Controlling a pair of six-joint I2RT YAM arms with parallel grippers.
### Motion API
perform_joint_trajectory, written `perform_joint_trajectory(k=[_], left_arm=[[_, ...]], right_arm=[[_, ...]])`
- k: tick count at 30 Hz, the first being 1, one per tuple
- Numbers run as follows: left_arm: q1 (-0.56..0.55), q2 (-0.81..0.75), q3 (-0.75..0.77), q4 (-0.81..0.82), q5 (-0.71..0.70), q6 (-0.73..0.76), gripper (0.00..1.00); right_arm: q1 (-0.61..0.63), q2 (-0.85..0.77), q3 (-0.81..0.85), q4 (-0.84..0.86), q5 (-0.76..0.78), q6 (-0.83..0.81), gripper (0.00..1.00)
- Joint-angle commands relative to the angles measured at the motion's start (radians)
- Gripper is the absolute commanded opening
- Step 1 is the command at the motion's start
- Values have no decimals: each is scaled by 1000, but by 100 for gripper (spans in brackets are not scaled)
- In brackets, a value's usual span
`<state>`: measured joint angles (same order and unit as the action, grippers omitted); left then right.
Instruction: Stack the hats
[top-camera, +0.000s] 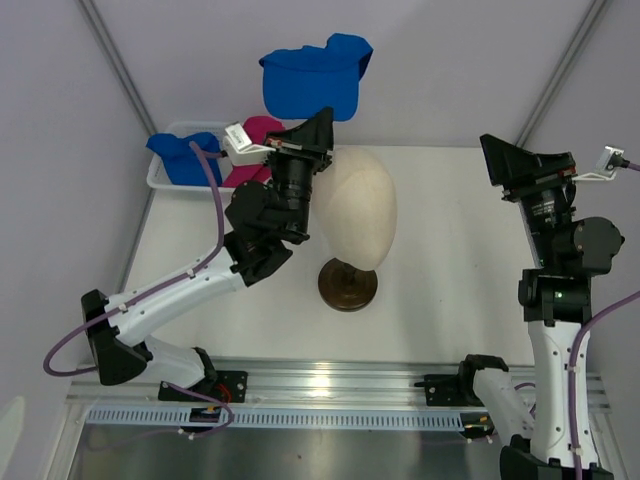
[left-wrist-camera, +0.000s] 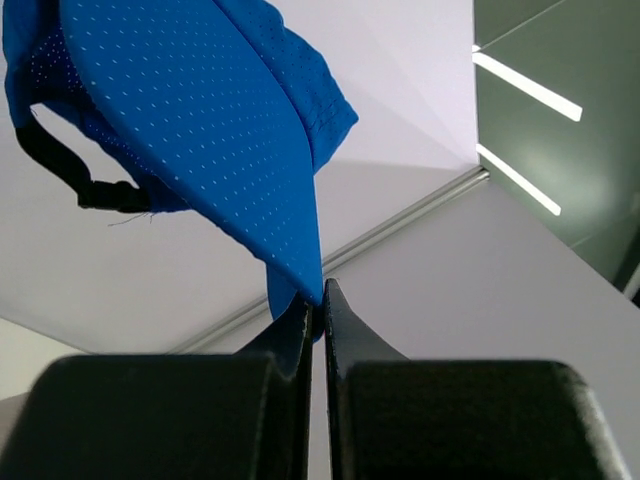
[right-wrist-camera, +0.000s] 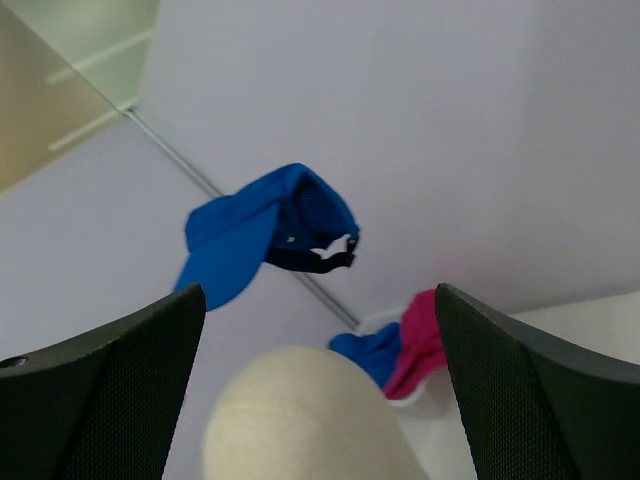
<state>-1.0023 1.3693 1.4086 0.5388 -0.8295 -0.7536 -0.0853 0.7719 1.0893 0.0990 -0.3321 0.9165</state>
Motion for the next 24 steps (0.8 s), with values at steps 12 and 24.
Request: perform_joint_trajectory(k=[12, 24], left_arm=[[-47, 73, 92, 412, 204, 171, 1], [-48, 132, 96, 455, 276, 224, 1]], right_arm=[[281, 358, 132, 524, -51, 312, 100], [352, 478, 256, 651, -88, 338, 98]])
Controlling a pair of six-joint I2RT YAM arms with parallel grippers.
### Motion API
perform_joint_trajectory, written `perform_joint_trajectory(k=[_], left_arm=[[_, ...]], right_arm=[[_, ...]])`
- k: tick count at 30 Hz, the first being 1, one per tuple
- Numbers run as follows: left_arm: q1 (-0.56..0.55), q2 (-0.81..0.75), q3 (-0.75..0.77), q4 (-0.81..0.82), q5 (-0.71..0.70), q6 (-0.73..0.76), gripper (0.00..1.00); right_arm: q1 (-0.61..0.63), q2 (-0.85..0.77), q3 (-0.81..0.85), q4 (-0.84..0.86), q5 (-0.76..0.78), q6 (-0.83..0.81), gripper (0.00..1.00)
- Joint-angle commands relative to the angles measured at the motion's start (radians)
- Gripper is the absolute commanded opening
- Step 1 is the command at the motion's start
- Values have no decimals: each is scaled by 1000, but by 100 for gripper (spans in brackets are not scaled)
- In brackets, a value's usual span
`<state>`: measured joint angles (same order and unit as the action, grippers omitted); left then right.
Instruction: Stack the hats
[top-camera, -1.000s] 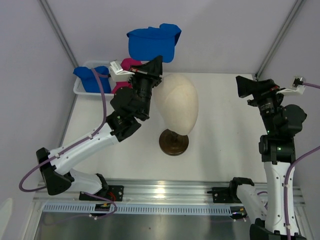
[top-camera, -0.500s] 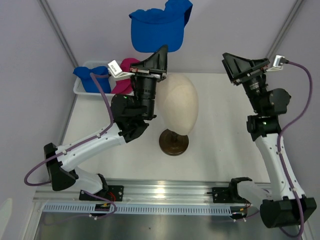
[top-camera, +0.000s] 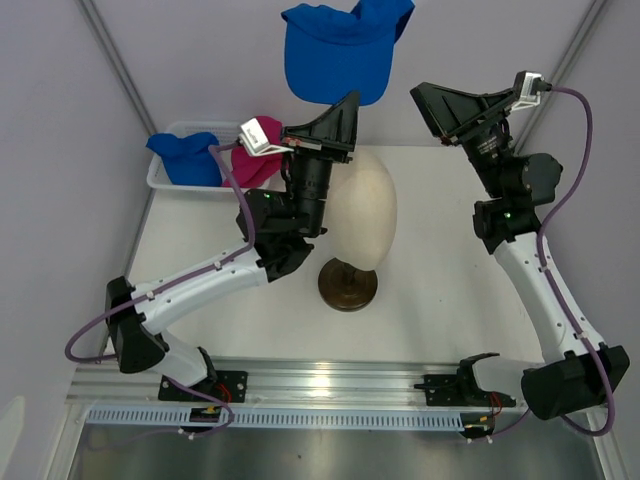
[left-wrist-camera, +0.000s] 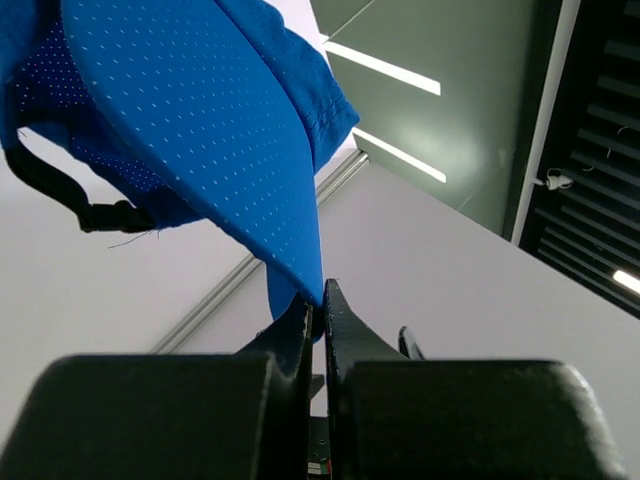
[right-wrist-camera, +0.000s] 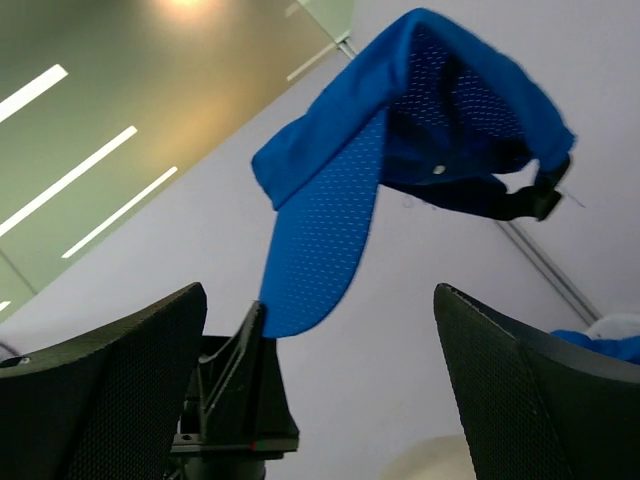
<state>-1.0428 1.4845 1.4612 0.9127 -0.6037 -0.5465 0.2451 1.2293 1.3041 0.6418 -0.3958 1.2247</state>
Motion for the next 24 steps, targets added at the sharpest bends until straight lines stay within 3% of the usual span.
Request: perform_joint_trajectory(k=[1, 11, 18, 20, 22, 23, 24], left_arm=[[-8, 22, 48, 81, 64, 13, 1], [-8, 56, 57, 83, 81, -15, 1], [-8, 62, 39, 80, 71, -44, 1], [-8, 62, 22, 94, 67, -47, 1], [-8, 66, 21, 106, 50, -44, 1], [-8, 69, 21, 106, 45, -41, 1], [-8, 74, 22, 109, 42, -38, 1]], right_arm=[[32, 28, 43, 119, -25, 36, 97], [69, 64, 96, 41, -46, -1, 91], [91, 104, 138, 50, -43, -8, 77], [91, 108, 136, 56, -26, 9, 69], [91, 113, 130, 82, -18, 34, 55], [92, 114, 130, 91, -15, 42, 41], [92, 116, 132, 102, -12, 50, 34]])
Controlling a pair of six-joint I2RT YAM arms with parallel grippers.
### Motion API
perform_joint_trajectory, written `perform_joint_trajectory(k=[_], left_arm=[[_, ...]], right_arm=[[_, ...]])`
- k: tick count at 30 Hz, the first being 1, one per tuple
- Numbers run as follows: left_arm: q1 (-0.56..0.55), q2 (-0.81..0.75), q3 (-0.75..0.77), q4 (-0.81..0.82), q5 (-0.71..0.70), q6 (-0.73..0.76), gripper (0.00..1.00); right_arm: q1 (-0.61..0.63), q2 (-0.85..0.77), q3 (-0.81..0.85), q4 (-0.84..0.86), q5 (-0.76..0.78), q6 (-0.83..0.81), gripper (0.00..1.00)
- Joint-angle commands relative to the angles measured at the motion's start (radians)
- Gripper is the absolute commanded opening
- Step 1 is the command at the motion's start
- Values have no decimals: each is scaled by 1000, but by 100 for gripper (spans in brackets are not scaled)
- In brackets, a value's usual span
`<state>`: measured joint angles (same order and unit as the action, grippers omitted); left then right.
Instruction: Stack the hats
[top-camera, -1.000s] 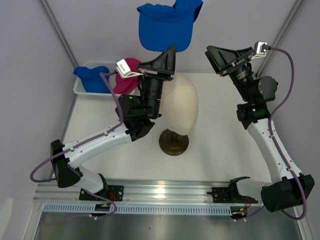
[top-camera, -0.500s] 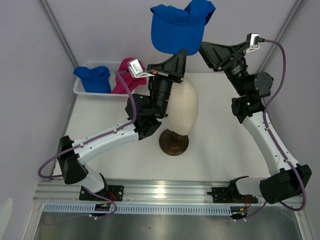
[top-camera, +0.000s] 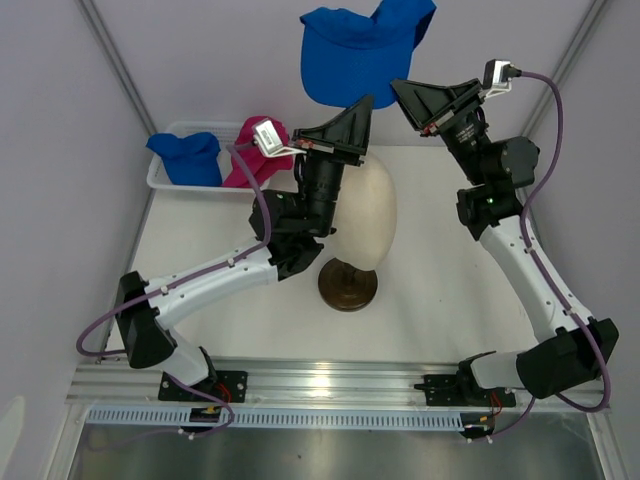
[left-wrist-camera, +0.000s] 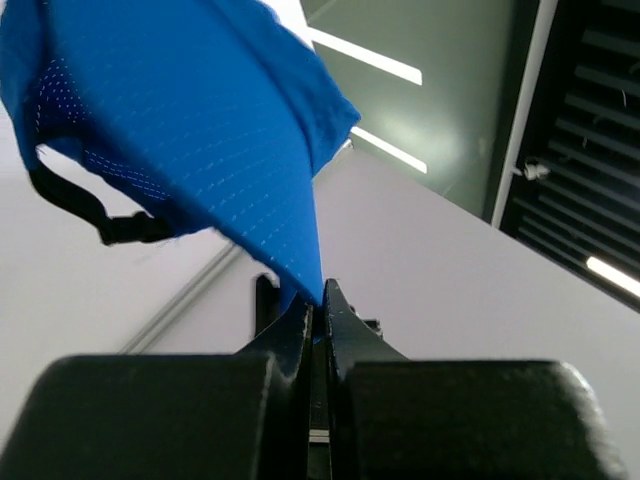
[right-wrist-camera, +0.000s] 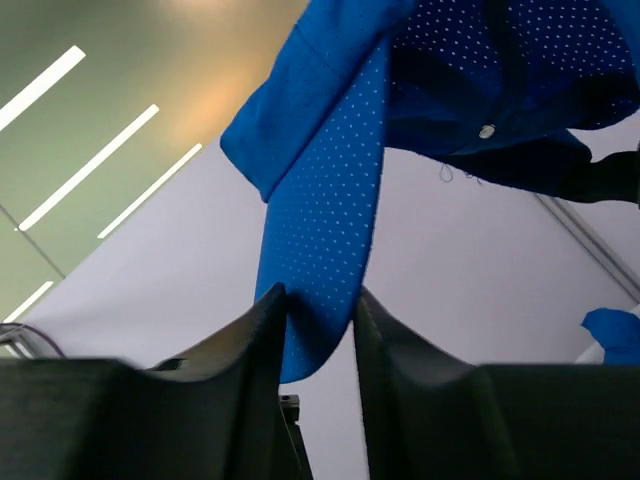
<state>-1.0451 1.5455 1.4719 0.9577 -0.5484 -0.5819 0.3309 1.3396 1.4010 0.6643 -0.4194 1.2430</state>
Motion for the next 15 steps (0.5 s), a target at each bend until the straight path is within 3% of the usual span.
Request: perform_joint_trajectory(k=[1, 3, 5, 9, 11, 13, 15], left_arm=[[-6, 16, 13, 67, -9, 4, 1], [-7, 18, 7, 70, -7, 5, 1], [-7, 10, -2, 78, -5, 11, 6], [-6, -53, -79, 137, -56, 121, 41], [-4, -136, -117, 132, -94, 178, 50], [20, -201, -131, 51, -105, 203, 62], [78, -306, -121, -228, -70, 132, 79]], right_arm=[[13, 6, 33, 83, 14, 38, 26], [17, 4, 36, 63, 22, 32, 0], [20, 4, 47, 48, 5, -6, 0], [7, 6, 116, -77, -65, -110, 0], [-18, 12, 180, -147, -134, -145, 0], [-35, 38, 234, -202, -192, -186, 0], [-53, 67, 340, -316, -301, -221, 0]])
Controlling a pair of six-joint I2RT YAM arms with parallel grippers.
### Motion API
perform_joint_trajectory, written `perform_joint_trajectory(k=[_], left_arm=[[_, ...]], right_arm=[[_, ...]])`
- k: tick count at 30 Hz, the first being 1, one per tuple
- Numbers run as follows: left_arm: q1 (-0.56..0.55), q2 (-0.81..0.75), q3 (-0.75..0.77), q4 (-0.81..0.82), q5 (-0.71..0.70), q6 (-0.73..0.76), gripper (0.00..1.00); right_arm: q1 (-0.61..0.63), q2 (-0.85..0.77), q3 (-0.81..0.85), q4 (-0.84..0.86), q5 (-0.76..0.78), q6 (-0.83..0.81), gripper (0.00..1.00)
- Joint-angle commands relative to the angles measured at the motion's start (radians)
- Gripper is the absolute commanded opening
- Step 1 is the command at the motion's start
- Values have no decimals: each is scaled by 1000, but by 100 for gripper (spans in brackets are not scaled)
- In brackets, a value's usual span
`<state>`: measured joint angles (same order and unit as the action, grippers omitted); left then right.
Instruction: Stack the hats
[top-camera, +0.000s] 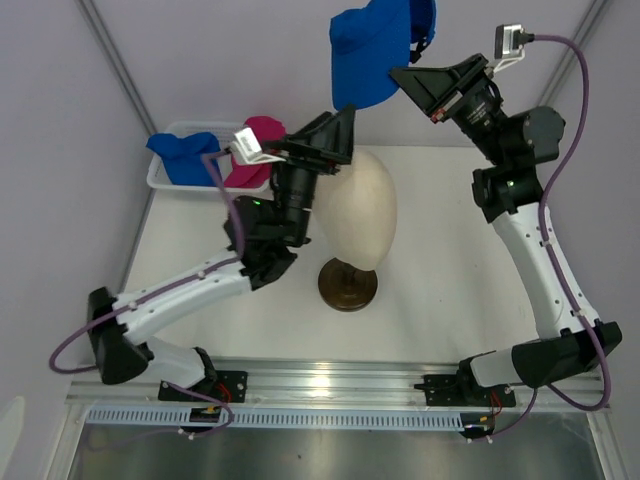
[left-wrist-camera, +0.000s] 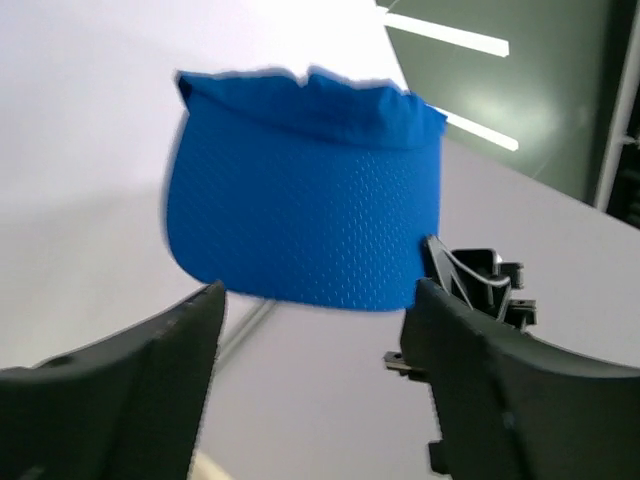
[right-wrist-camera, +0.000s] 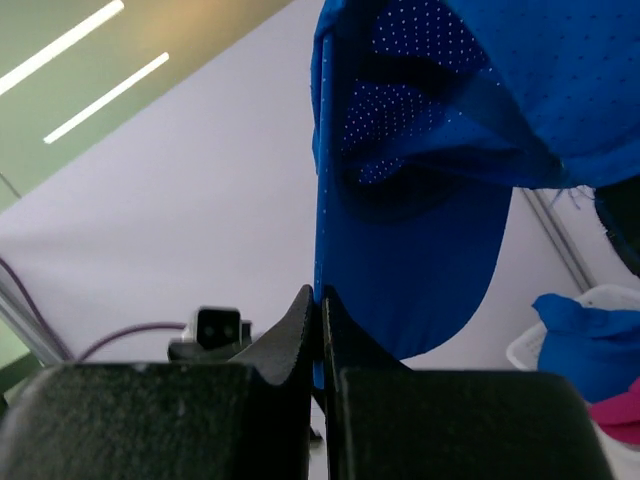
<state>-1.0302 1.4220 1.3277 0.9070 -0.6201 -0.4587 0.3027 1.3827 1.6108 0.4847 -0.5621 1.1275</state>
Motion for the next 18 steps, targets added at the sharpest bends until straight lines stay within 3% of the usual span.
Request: perform_joint_trajectory(k=[1, 2, 5, 7, 11, 13, 18], left_arm=[[88, -213, 33, -289, 16, -30, 83], [120, -268, 56, -471, 78, -59, 85], [238, -348, 54, -647, 187, -95, 91], [318, -426, 35, -711, 311, -8, 99], [430, -486, 30, -769, 570, 233, 100], [475, -456, 88, -855, 761, 374, 99], [489, -339, 191, -983, 985, 639, 99]], right_arm=[[-31, 51, 162, -174, -214, -145, 0], [-34, 64, 213, -233, -237, -165, 0], [-43, 87, 265, -345, -286, -248, 0], [-59, 91, 265, -367, -309, -265, 0], [-77, 128, 262, -299, -401, -181, 0], [-71, 151, 264, -238, -468, -120, 0], [-51, 231, 319, -136, -568, -26, 0]])
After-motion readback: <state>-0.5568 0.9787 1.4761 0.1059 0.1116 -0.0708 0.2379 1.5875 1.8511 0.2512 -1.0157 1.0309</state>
